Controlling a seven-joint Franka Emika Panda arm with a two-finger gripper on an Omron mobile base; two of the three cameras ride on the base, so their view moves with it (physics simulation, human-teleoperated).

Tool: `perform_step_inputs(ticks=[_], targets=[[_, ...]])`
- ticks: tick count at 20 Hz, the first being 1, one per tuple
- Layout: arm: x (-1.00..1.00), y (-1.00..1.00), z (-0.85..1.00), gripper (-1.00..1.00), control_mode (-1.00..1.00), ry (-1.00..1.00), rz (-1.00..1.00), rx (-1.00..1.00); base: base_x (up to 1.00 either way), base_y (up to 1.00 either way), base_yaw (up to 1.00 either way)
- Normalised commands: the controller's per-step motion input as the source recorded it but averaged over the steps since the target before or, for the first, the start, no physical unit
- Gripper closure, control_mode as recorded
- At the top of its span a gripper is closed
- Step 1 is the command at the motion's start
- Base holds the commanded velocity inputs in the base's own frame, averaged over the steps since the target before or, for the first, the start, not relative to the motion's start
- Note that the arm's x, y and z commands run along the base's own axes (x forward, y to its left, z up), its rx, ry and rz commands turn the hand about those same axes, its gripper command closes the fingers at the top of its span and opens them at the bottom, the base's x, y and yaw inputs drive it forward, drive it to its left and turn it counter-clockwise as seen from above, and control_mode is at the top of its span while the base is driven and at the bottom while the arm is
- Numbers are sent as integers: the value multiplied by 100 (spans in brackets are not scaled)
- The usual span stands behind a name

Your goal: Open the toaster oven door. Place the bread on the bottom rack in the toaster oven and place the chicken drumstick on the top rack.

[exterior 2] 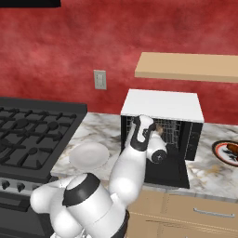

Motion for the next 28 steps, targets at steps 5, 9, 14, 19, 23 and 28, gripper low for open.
perform_step_inputs(ticks=[5,9,14,19,23,28], targets=[[10,0,-9,-100,-100,0,0,0,0,0,0],[23,0,0,-100,-100,0,0,-2,0,0,0],[14,0,-5,-100,-100,-1,0,-14,0,0,0],[10,0,-10,-100,-100,-2,0,-14,0,0,0],[10,0,-9,-100,-100,0,0,-9,0,0,0],[22,-1,-4,-100,-100,0,-3,-2,0,0,0]])
